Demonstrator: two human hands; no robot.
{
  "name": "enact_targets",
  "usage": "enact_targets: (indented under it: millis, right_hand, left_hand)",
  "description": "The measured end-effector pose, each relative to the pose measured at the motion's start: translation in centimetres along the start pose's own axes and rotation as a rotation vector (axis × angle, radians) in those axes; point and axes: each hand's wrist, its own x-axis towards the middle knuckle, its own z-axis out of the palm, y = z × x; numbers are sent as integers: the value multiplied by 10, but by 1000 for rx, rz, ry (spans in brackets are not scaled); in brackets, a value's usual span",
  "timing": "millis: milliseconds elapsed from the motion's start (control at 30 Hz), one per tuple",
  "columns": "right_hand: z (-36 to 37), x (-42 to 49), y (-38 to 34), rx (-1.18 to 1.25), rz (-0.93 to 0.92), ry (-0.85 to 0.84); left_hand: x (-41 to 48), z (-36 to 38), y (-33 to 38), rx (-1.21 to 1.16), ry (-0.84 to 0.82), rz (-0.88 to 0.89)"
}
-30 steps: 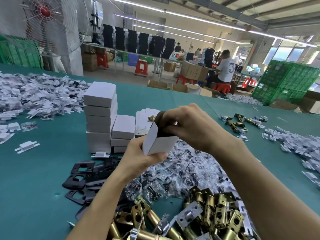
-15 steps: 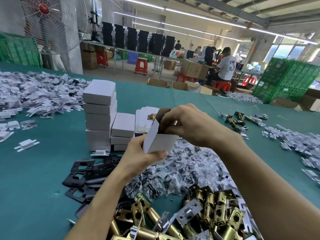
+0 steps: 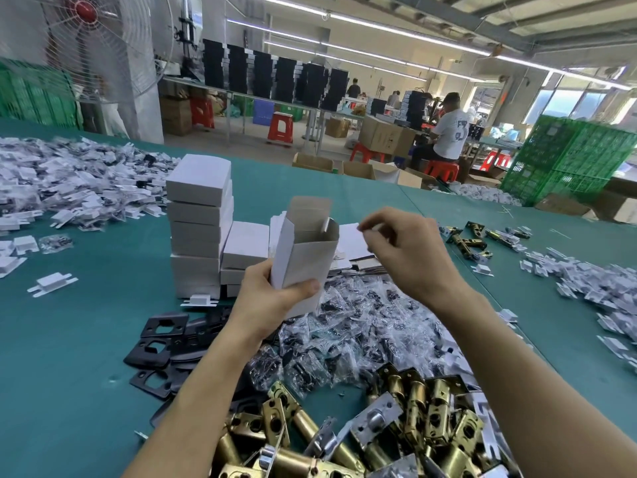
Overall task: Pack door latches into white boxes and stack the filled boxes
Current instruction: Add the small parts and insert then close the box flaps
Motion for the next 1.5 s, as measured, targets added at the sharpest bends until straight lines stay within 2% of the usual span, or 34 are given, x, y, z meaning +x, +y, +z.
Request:
enact_targets:
  millis: [33,133,167,233,333,533,733,867,933,1033,1167,1300,1367,1500]
  right_hand:
    - [4,-5,10,-41,58,-94]
    - [28,-30,32,-207,163,-686]
    - [38,-39,35,-216,189,-830]
    - [56,-55,40,-263,183,-909]
    - [67,-62,41,-389,67,-781]
    - [57,-59,37,-248,6,-670]
    - [32,-46,36,216,248,-441]
    - [14,-39,23,504,312,-245]
    - [2,-33,13,596,251,-106]
    - [-15,-21,-2,481,39,43]
    - [-27,-9,-23,126,-194,15]
    - [-24,-2,-37,-105,-305,-188]
    - [-19,-3,-39,-66,-322,-238]
    - [-14,-6,-36,103,-301,-190]
  left_hand:
    - [0,0,0,-10,31,0]
    - [-2,1,3,-53,64,1]
    - [-2,1,4,-58,60,5]
    - [-3,2,5,-63,33,25]
    - [-4,3,6,-85,4,49]
    - [-3,6,2,-89,7,47]
    - [-1,5,-3,-23,17,11]
    - [0,4,-5,38,5,-10]
    - [-1,3,-5,52,-18,-25]
    - [-2,3,-4,28,-94,-29]
    - [-5,7,-2,47,-192,6]
    - [-7,9,0,18,-233,26]
    - [-7,8,0,7,-229,29]
    - [-7,8,1,-9,-218,27]
